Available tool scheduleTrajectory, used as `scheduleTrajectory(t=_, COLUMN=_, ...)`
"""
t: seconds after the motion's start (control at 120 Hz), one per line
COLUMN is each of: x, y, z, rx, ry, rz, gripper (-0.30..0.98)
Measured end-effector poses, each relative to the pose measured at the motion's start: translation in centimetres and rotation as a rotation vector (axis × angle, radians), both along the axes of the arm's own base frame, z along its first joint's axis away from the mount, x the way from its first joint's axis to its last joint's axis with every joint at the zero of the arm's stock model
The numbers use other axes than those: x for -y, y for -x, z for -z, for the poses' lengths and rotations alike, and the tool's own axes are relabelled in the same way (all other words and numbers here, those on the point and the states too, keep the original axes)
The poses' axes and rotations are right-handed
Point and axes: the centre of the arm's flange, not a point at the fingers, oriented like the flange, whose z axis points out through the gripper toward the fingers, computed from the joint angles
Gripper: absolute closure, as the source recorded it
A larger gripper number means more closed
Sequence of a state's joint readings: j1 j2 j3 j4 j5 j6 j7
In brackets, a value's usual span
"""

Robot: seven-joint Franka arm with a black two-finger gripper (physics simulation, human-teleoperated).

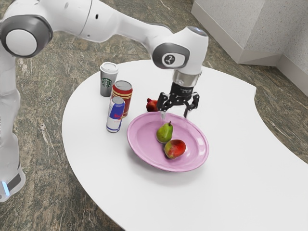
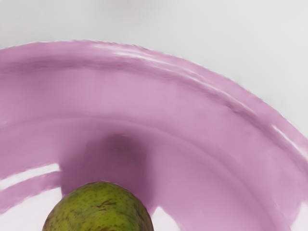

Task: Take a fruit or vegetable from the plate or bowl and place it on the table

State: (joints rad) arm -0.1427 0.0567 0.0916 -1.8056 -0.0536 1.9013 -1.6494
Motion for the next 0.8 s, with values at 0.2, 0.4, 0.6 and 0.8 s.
scheduleTrajectory(t=0.2, x=2.9, y=-0.1, z=0.0, rx=0.018, ry=0.002, rz=0.023, gripper=0.00)
scheduleTrajectory(t=0.4, x=3.6, y=0.0, z=0.1, rx=0.019, ry=0.003, rz=0.019, gripper=0.00)
scheduleTrajectory(t=0.6, x=1.3, y=1.1, z=1.3, rx=-0.008, ry=0.003, rz=-0.030, gripper=0.00)
scheduleTrajectory(t=0.8, x=0.8, y=1.5, z=3.4, rx=-0.036, ry=0.000, rz=-0.045, gripper=0.00)
